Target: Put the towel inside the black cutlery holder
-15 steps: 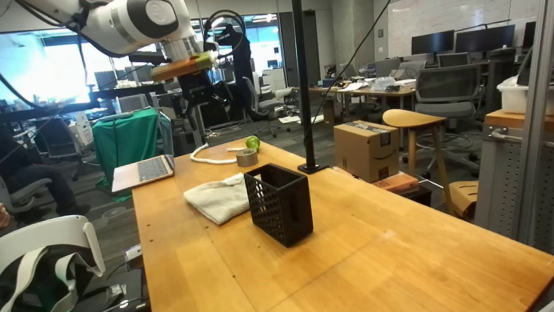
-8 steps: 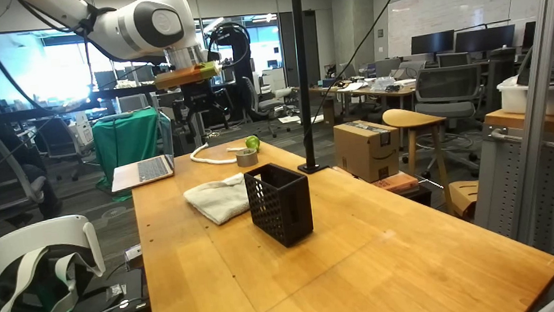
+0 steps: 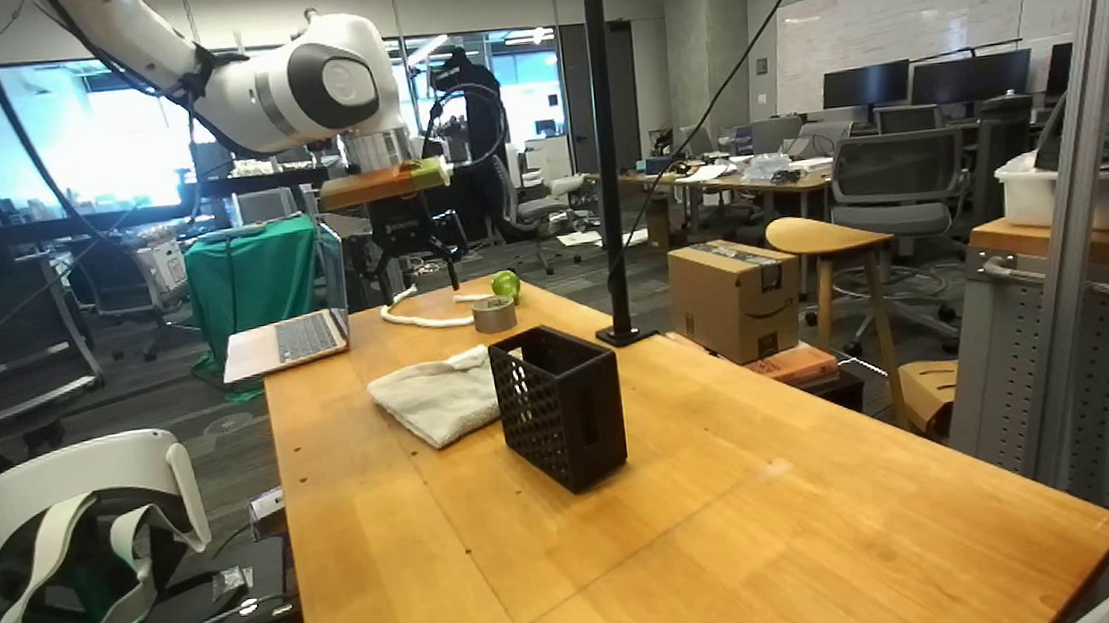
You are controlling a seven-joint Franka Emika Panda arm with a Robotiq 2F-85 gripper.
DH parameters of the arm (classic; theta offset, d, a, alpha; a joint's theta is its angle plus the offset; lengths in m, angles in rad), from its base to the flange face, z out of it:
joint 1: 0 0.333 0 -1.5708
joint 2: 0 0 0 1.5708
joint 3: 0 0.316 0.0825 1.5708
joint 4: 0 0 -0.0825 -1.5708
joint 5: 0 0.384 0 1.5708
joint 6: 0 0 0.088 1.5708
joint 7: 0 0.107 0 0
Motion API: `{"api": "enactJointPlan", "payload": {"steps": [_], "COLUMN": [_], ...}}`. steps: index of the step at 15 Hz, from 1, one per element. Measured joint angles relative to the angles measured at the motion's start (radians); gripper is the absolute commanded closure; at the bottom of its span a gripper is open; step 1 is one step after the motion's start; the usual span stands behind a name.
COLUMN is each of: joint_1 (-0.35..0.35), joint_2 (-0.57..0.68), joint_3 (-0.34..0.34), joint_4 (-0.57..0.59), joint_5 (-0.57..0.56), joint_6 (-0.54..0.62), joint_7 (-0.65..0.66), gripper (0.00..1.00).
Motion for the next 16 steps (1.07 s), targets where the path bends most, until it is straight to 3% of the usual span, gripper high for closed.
{"api": "enactJointPlan", "payload": {"steps": [7,15,16], "joint_1": [0.008,-0.022,-0.033], "joint_2": [0.214,0.42,0.444], "joint_3": [0.007,0.008,0.008], "joint_4": [0.031,0.167,0.185], "joint_5": [-0.172,-0.13,-0.11], "joint_6": [0.059,0.08,0.079], "joint_7": [0.0,-0.17,-0.206], "gripper": [0.0,0.0,0.25]}}
